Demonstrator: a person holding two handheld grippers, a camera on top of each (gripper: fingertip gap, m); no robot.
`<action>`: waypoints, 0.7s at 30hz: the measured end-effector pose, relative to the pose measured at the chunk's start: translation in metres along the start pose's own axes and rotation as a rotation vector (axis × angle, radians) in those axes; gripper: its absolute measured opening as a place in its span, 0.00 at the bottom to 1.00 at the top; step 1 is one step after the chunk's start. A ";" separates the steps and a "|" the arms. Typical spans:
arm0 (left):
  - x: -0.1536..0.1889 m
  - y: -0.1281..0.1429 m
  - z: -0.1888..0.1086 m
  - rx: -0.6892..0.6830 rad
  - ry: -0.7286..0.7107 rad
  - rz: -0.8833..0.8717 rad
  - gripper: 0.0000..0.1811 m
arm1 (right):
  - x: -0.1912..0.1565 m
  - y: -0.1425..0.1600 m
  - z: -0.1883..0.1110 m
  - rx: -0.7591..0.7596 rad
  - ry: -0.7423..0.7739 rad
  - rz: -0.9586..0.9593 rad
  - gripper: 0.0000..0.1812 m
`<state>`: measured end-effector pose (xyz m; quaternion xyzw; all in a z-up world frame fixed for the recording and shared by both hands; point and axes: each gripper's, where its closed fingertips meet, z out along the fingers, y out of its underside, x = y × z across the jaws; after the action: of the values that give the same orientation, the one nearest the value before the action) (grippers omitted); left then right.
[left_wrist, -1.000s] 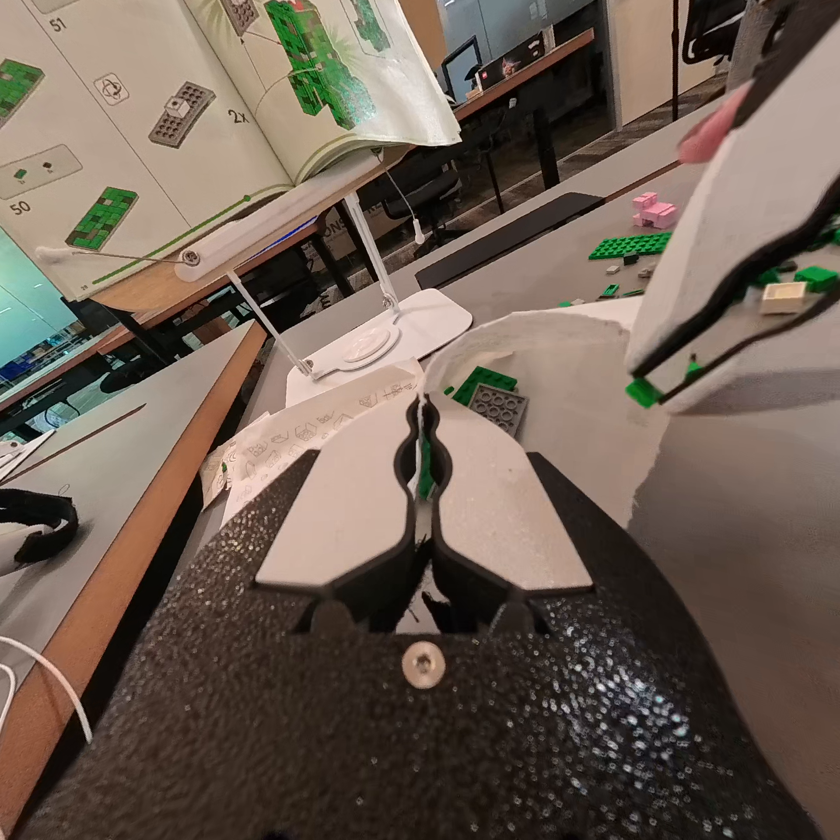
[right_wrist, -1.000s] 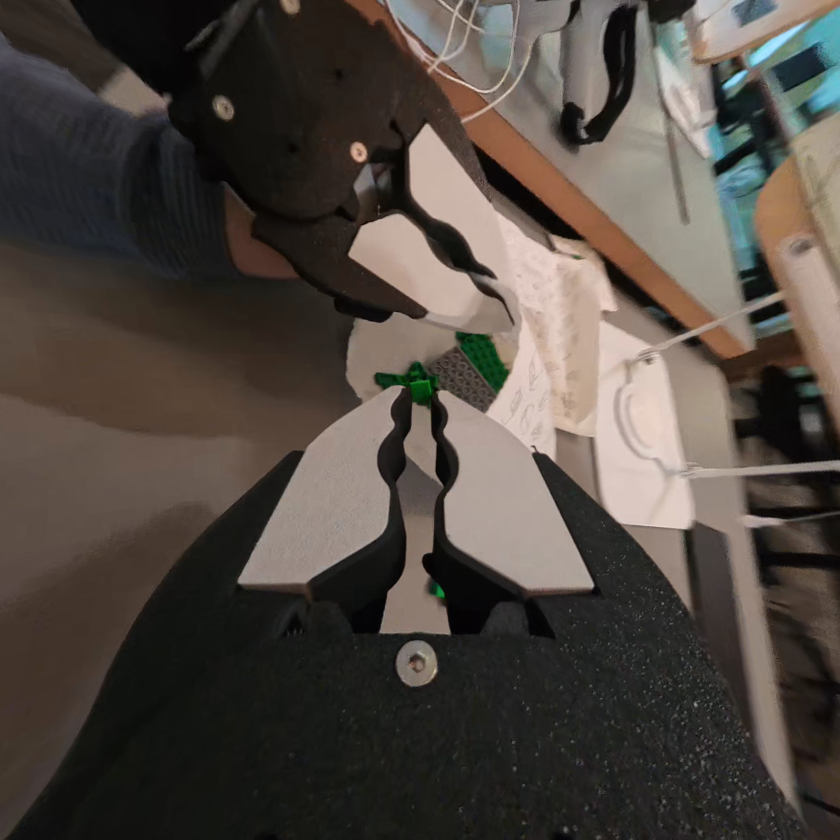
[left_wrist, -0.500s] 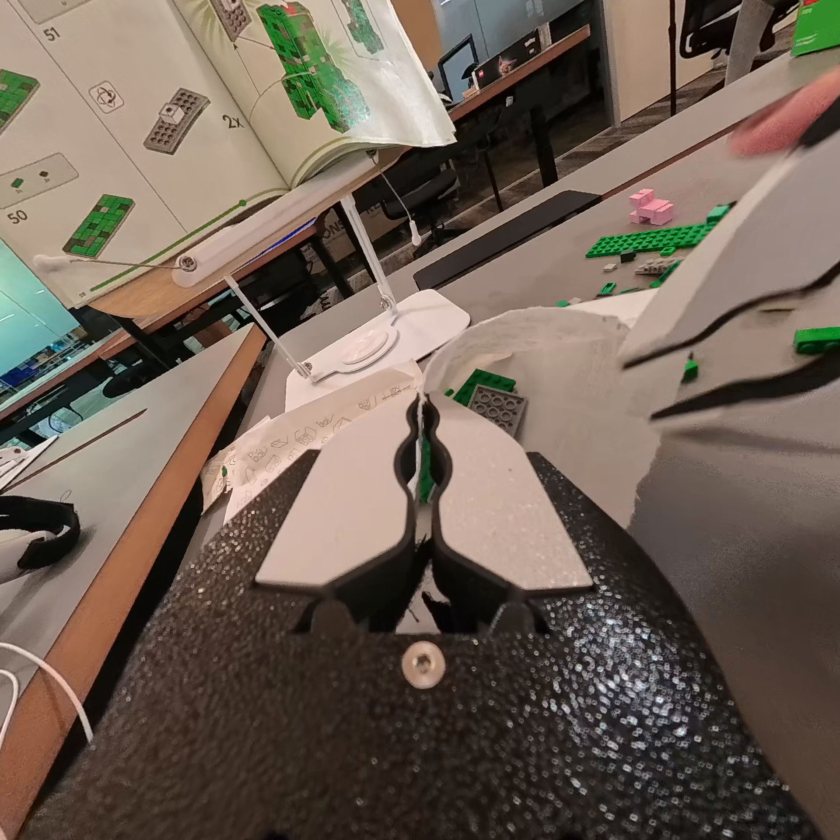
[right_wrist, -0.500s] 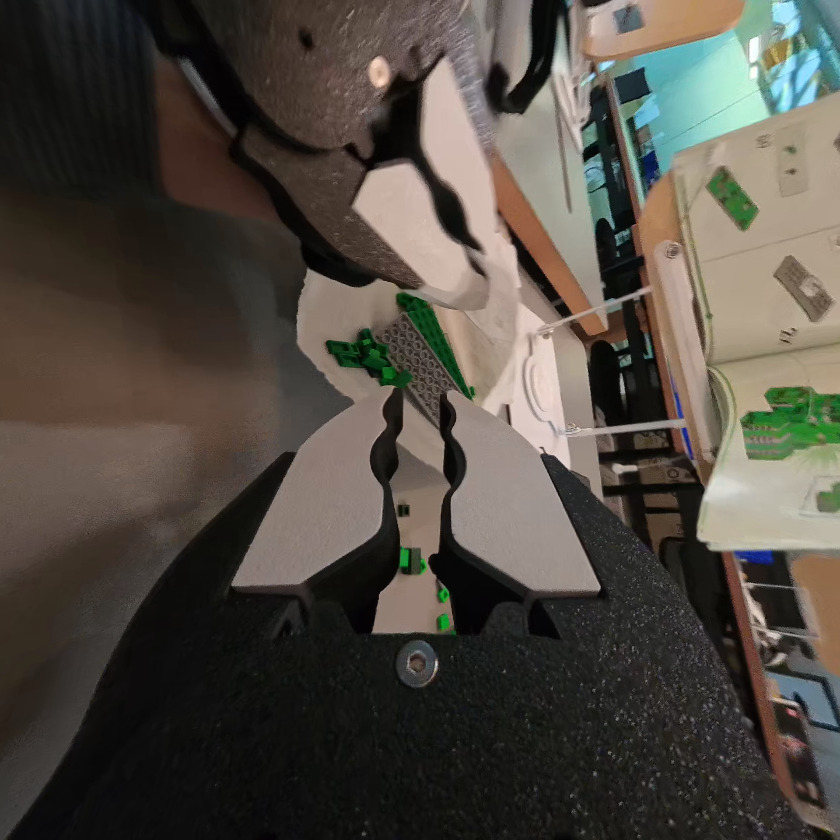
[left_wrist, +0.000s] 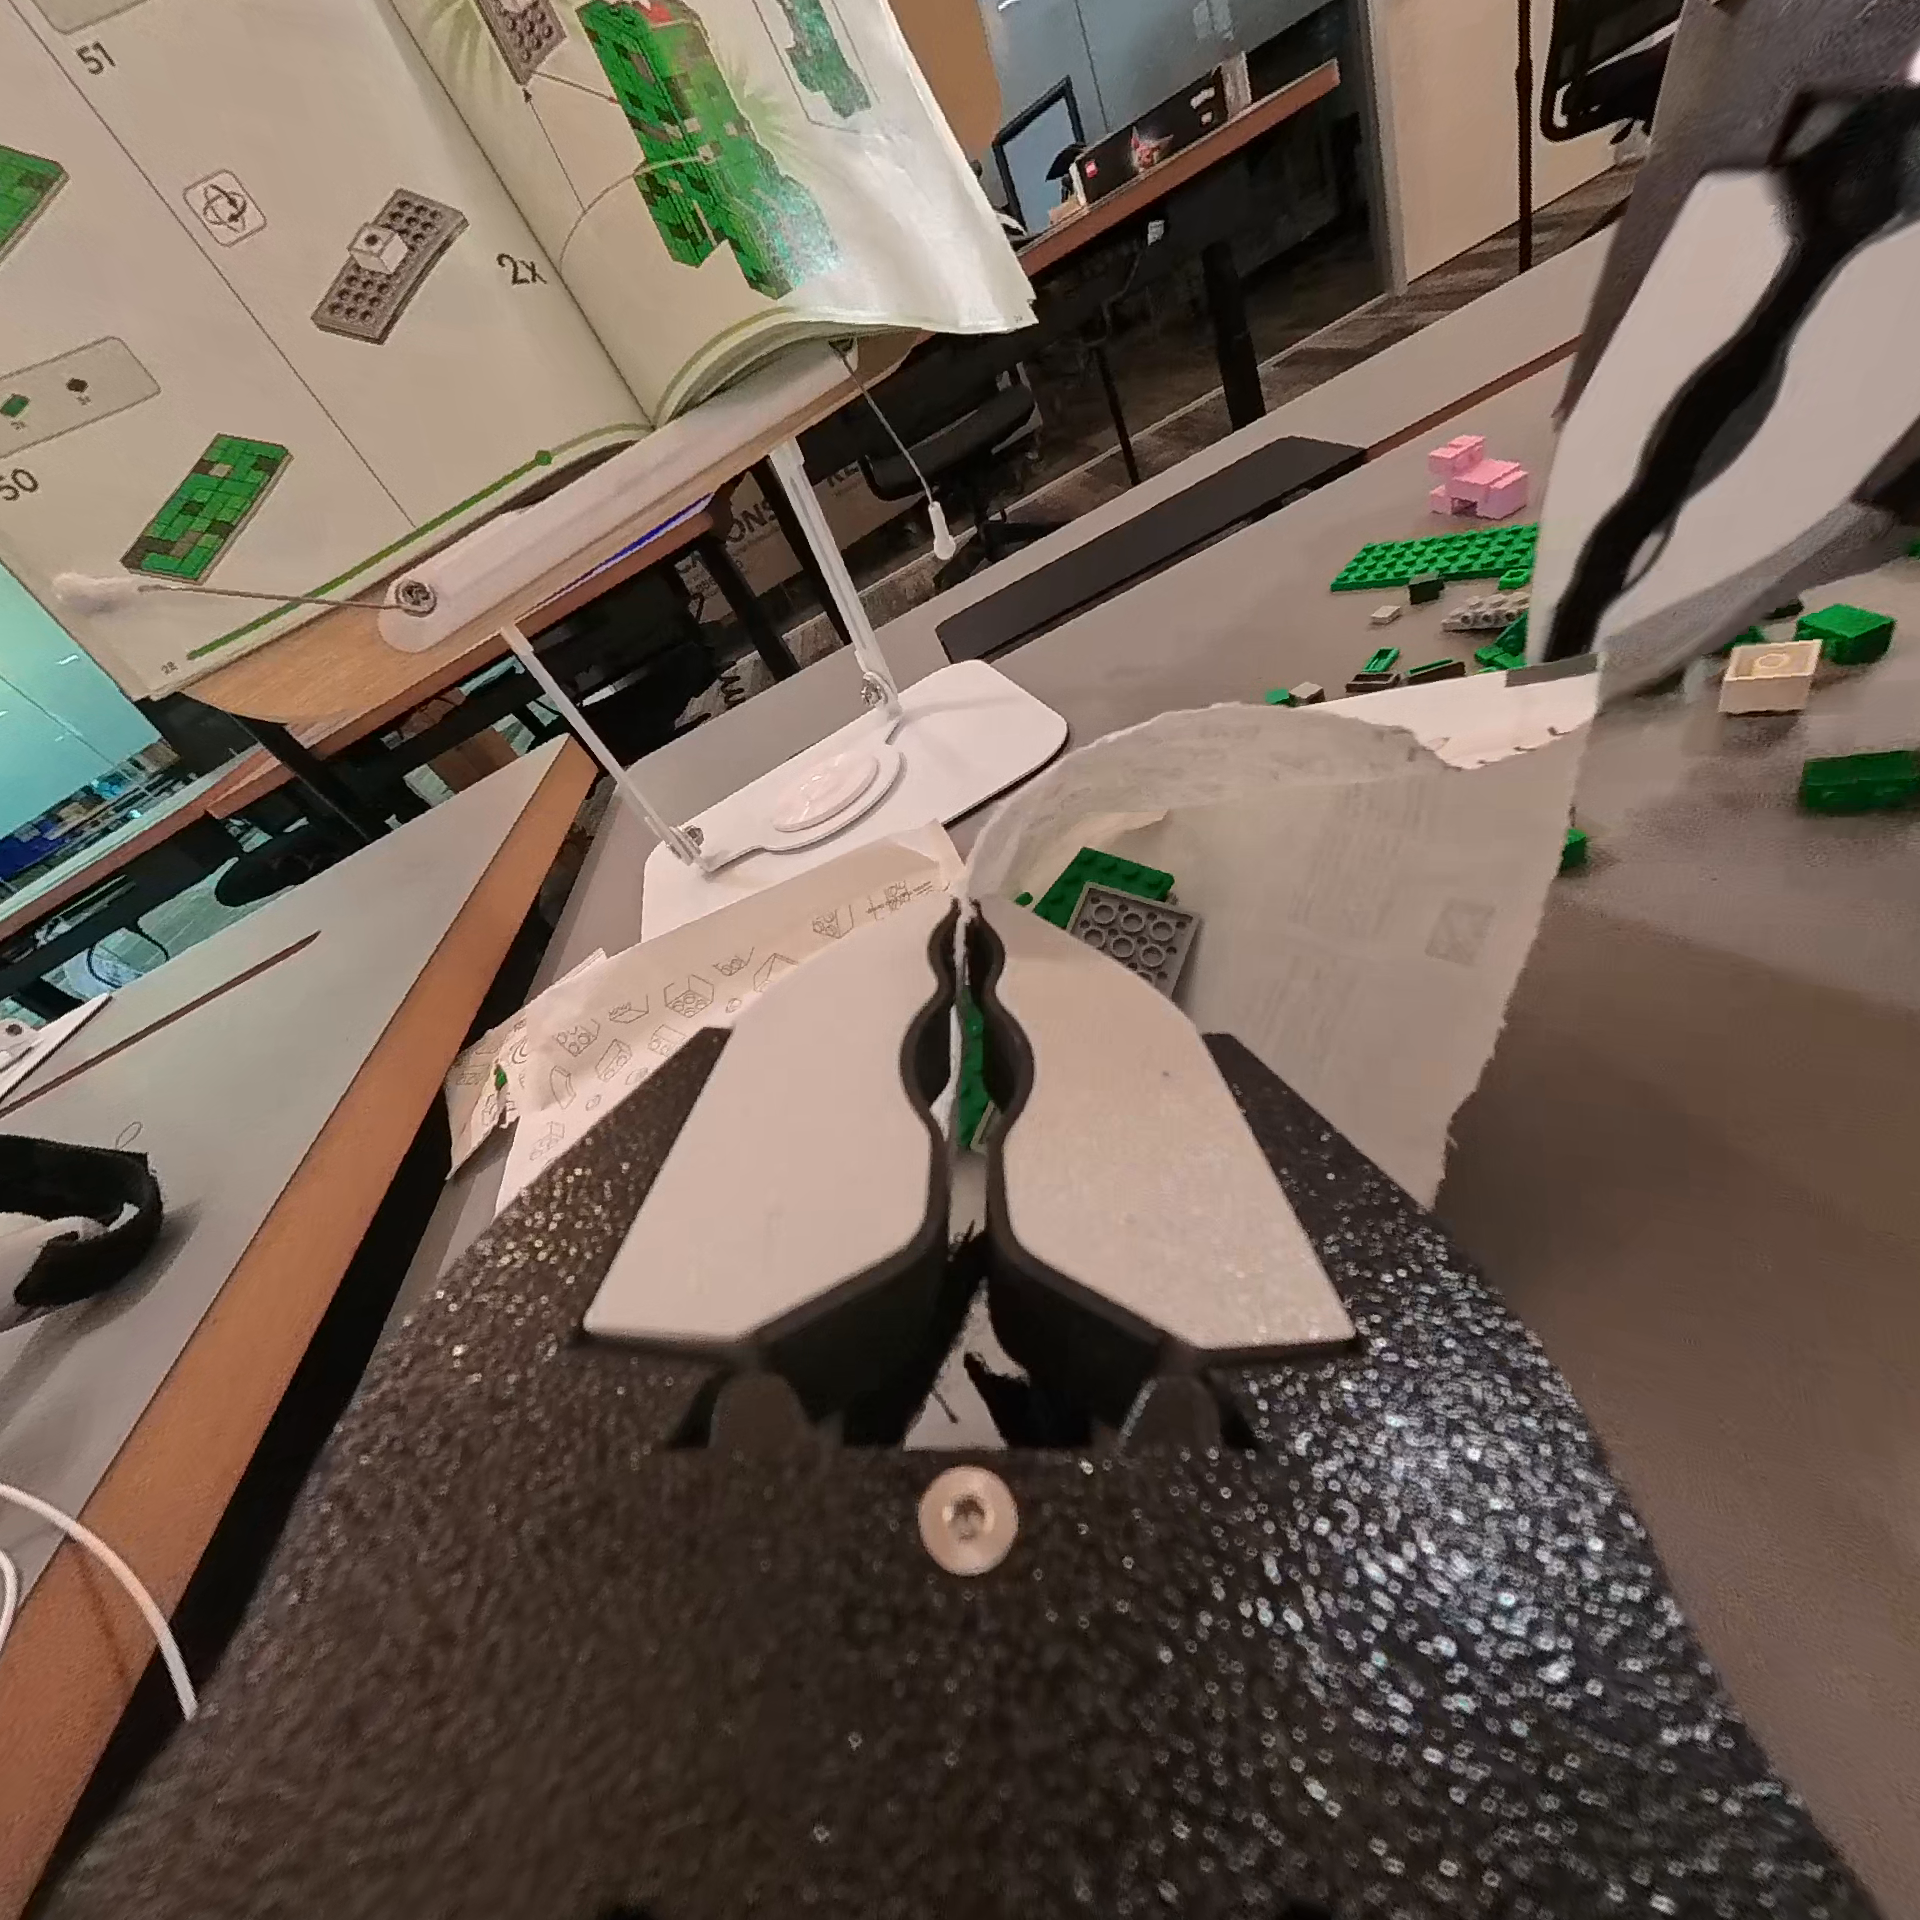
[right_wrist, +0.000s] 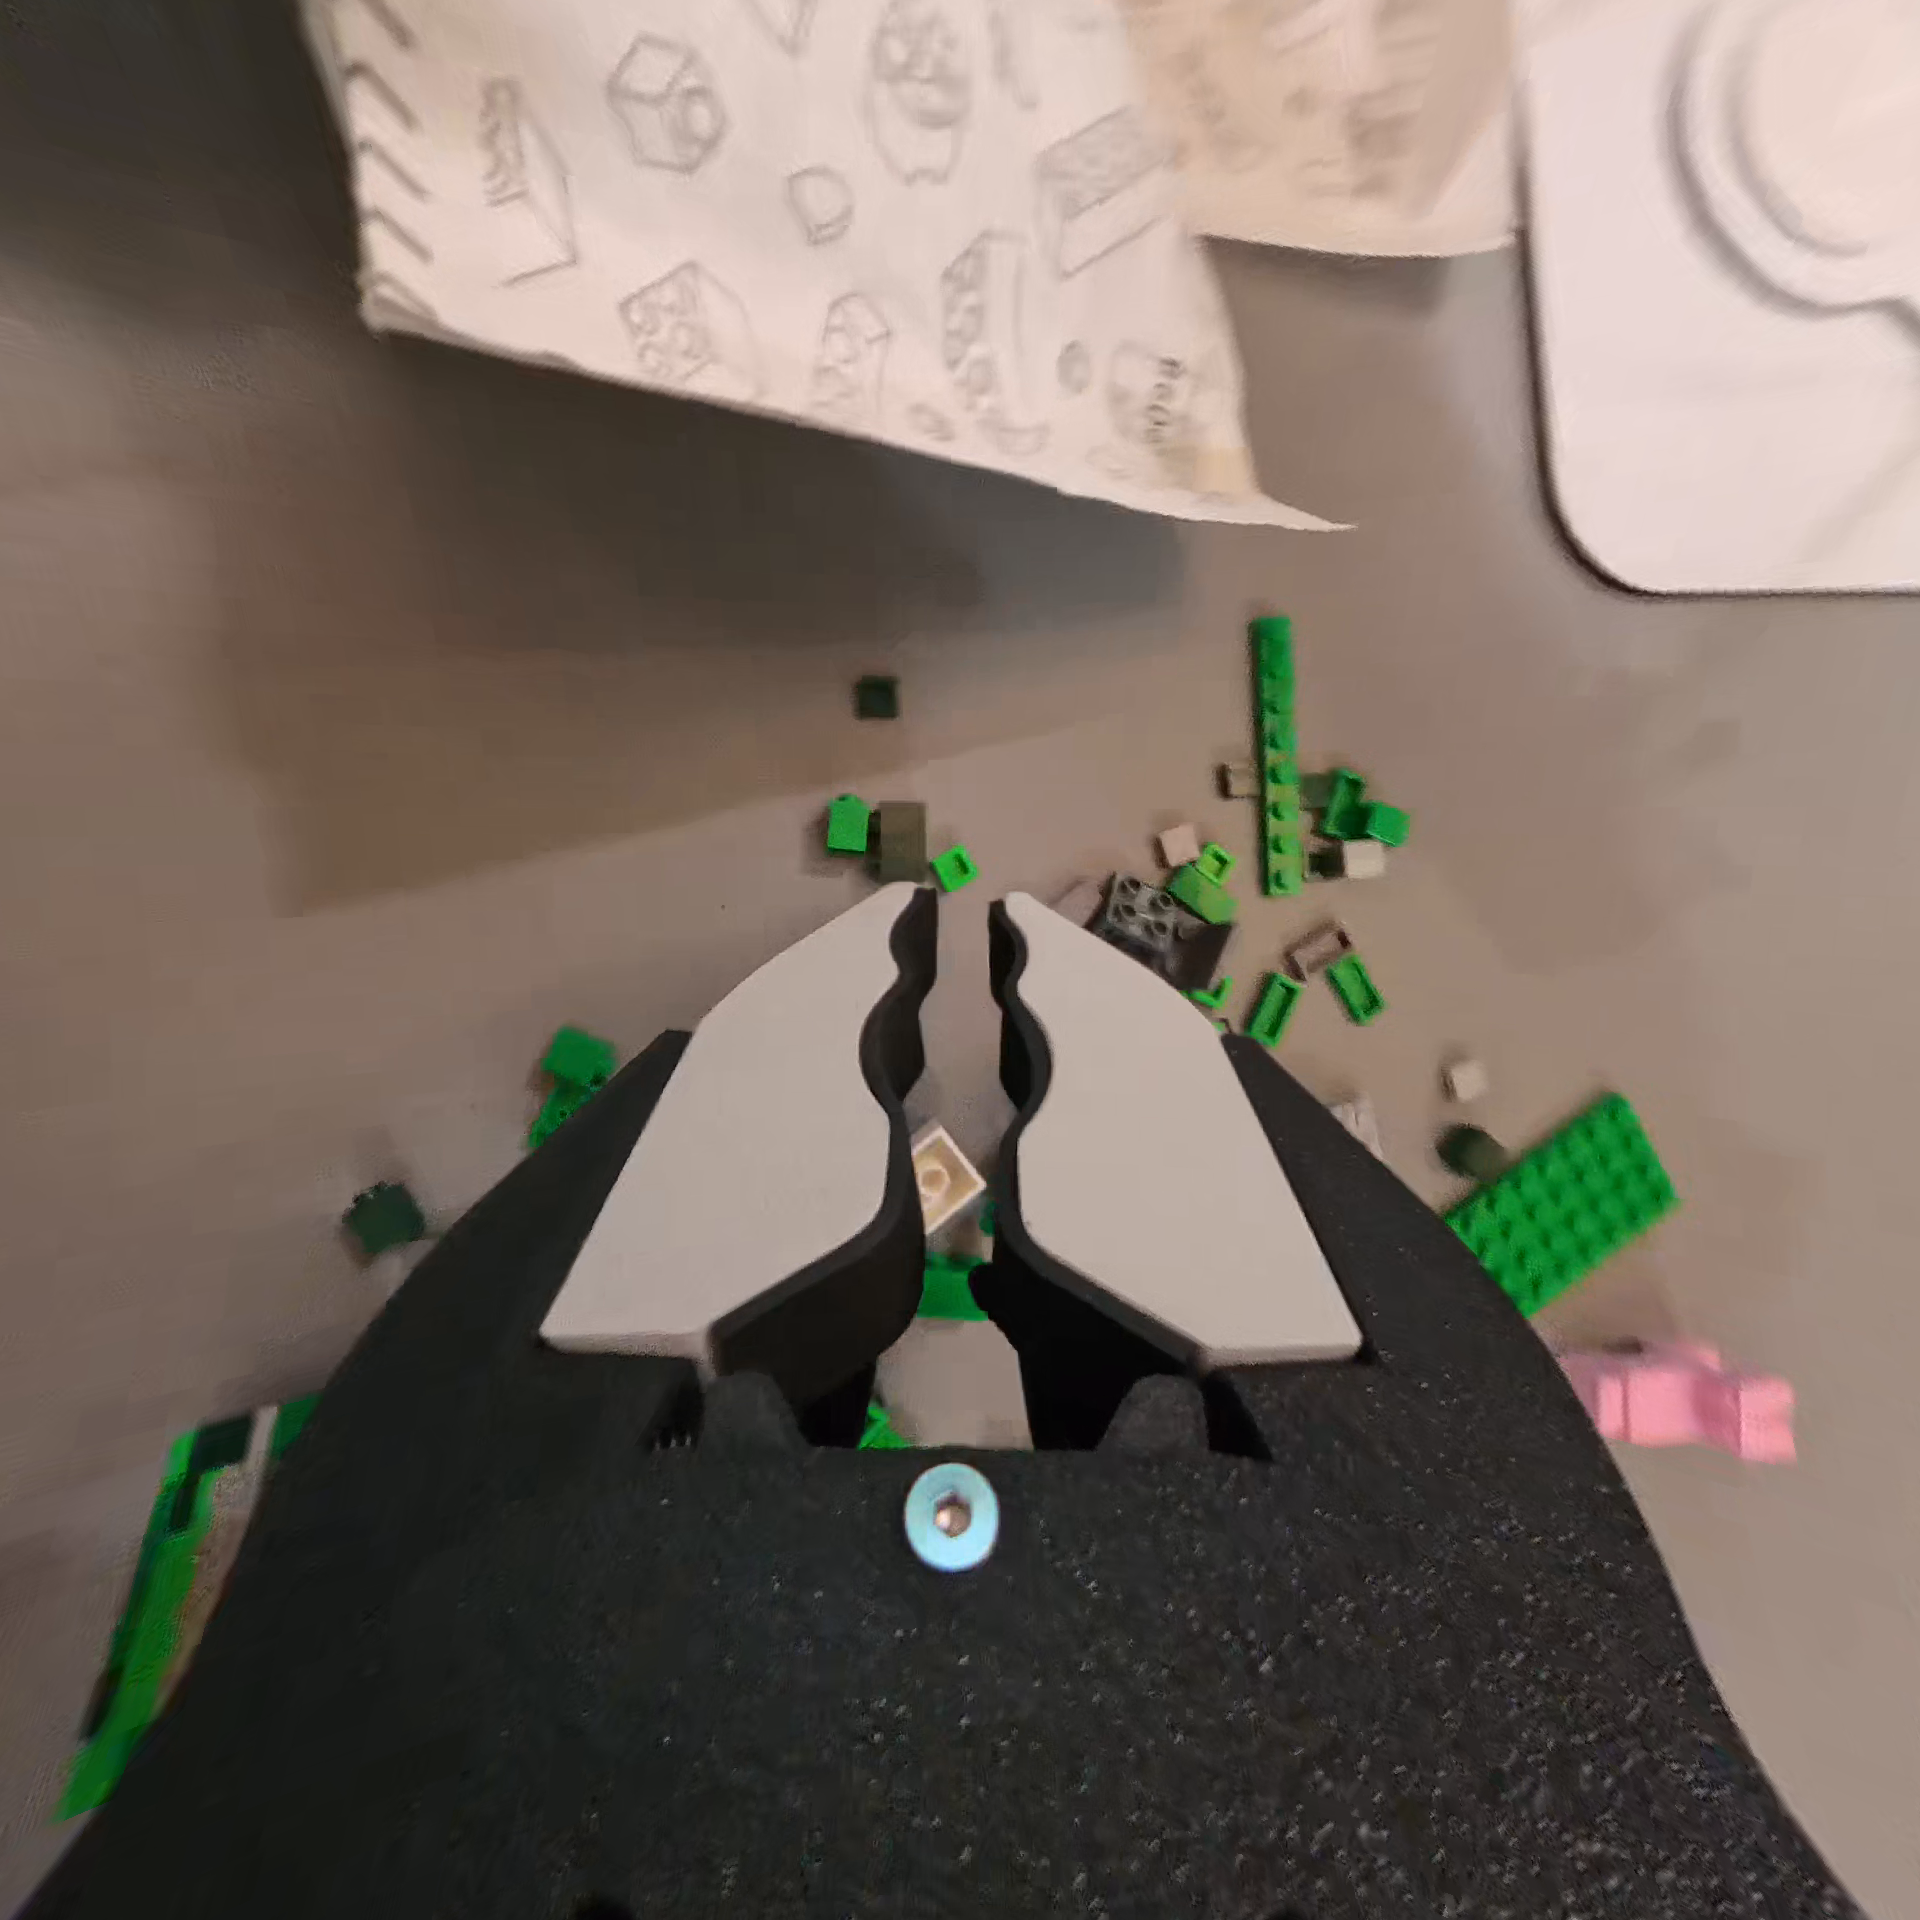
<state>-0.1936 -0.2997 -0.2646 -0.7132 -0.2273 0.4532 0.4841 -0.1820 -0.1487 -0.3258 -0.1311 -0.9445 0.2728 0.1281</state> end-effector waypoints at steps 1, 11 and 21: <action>0.000 0.000 0.000 0.000 0.002 -0.001 0.00 | -0.001 0.001 0.004 -0.016 -0.027 -0.049 0.06; 0.002 0.001 0.001 -0.004 0.013 -0.006 0.00 | -0.004 0.011 0.027 -0.242 -0.227 -0.453 0.09; 0.001 0.001 0.001 -0.005 0.011 -0.021 0.00 | -0.010 -0.001 0.012 -0.297 -0.279 -0.414 0.04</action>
<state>-0.1940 -0.2988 -0.2659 -0.7144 -0.2333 0.4435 0.4884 -0.1767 -0.1582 -0.3369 0.0860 -0.9892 0.1150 0.0296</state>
